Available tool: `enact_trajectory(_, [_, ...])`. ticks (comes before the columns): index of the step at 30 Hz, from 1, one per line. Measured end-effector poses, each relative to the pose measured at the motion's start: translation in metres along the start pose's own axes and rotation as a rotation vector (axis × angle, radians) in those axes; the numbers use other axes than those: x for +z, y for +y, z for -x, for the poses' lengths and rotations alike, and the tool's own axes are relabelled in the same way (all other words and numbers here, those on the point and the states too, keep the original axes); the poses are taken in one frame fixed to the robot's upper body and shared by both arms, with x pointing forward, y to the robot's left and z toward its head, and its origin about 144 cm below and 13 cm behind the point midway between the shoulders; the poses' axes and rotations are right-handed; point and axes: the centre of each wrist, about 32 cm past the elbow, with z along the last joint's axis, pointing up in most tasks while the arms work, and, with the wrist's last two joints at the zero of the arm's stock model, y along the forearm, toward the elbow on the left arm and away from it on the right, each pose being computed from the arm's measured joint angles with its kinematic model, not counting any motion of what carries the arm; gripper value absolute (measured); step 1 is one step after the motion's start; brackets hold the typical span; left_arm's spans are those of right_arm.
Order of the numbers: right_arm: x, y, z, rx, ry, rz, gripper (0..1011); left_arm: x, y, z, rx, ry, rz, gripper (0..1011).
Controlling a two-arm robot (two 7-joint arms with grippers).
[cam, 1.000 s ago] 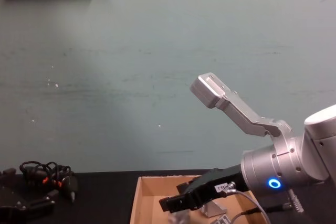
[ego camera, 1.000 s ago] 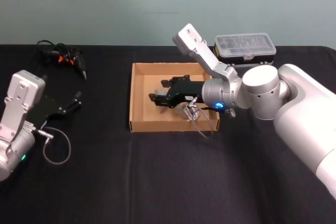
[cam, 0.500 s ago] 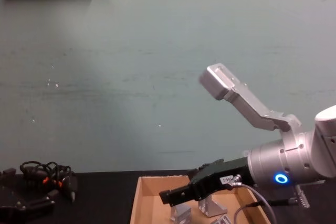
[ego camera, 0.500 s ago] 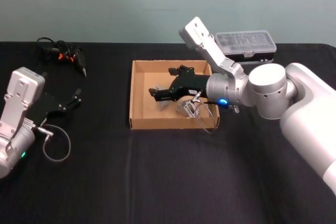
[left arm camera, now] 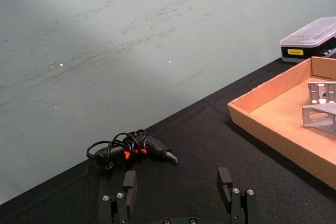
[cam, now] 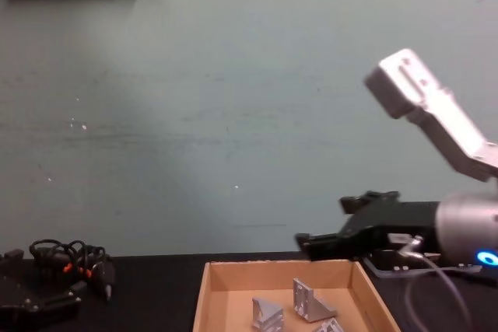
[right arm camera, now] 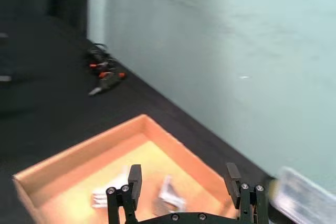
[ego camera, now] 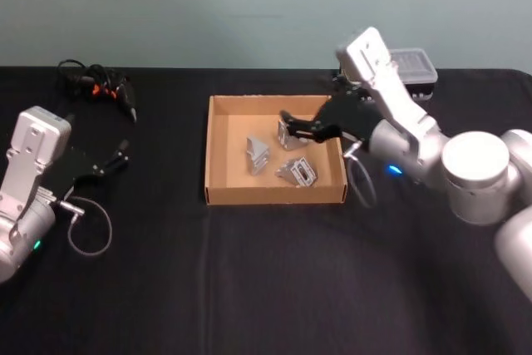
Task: Use one hand to pick up the angle iron from the table and place it into the box.
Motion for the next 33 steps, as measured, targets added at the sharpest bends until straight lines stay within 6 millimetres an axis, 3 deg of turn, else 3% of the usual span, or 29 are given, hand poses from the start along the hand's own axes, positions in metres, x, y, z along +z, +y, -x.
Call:
enact_trajectory(13, [-0.019,-0.047,0.014,-0.223,-0.093,0.021,1000,0.0,0.0,0.0,0.0,0.0,0.0,1000])
enact_trajectory(19, [-0.027,-0.055,0.021,-0.274,-0.098,0.057,1000,0.0,0.0,0.0,0.0,0.0,0.0,1000])
enact_trajectory(33, [-0.025,-0.054,0.019,-0.27,-0.1,0.051,1000,0.0,0.0,0.0,0.0,0.0,0.0,1000])
